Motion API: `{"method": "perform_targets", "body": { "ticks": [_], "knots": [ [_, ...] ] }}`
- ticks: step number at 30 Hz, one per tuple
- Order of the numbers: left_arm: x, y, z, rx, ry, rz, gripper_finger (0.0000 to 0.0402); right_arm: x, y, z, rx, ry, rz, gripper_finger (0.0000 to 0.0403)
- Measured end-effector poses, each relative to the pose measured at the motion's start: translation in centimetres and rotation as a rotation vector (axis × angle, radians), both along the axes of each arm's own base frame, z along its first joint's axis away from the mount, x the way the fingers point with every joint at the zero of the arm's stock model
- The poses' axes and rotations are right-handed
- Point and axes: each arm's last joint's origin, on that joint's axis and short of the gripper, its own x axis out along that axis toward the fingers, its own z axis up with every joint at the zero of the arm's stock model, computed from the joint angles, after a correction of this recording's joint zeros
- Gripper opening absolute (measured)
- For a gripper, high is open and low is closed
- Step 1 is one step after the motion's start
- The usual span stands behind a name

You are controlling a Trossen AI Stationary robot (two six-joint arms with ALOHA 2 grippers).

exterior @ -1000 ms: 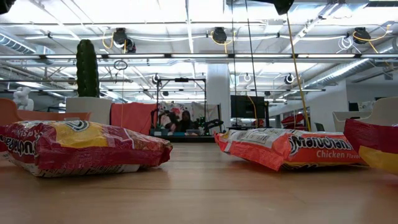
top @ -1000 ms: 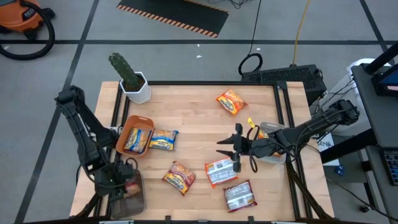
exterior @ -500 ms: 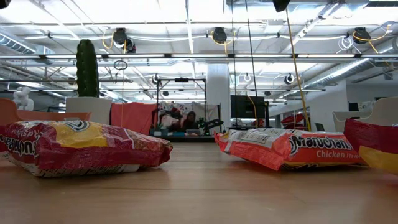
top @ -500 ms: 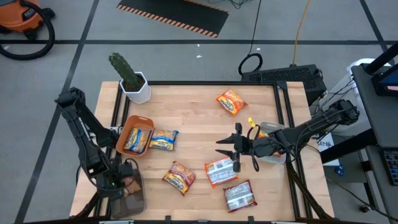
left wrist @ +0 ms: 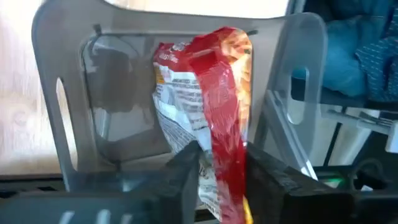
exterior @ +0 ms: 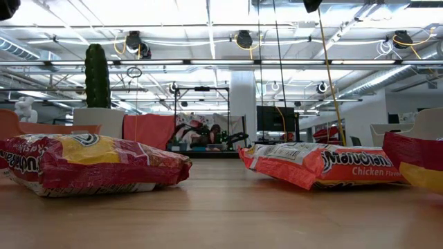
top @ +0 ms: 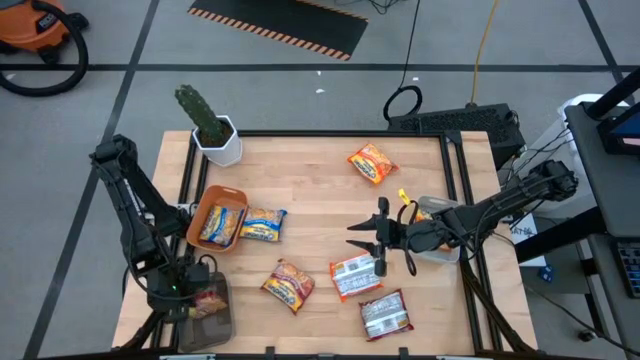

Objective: Sort Maruchan noodles
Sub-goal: Put the top red noodle pack into the black bin

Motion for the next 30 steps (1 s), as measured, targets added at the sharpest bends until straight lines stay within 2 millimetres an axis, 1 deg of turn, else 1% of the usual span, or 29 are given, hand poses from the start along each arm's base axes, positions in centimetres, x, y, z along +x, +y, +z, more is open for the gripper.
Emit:
{"method": "perform_targets", "body": {
  "ticks": [5,8,13,17,23,26,30],
  "knots": [
    [-0.2,0.4,0.7,-0.051,0.002,-0.012,0.005,0.0,0.0,0.0,0.0,0.0,0.0,0.0132],
    [-0.4,0.3,1.3,-0.138,0.016,-0.05,0.0038,0.0,0.0,0.0,0.0,0.0,0.0,0.0132],
    [-0.3,0.4,2.3,-0.21,-0.072,-0.105,0.0035,0.0,0.0,0.0,0.002,-0.005,0.0,0.0132],
    [0.1,-0.1,2.2,-0.221,-0.128,-0.141,0.0035,0.0,0.0,0.1,0.005,-0.012,0.0,0.0132],
    [0.6,-0.9,1.0,-0.159,-0.074,-0.107,0.0035,0.0,0.0,0.1,0.003,-0.013,0.001,0.0132],
    [0.7,-1.1,0.7,-0.143,-0.066,-0.1,0.0035,0.0,0.0,0.1,0.002,-0.013,0.001,0.0132],
    [0.4,-0.5,0.1,-0.056,-0.005,-0.033,0.0048,0.0,0.0,0.1,0.002,-0.014,0.001,0.0132]
  ]
}}
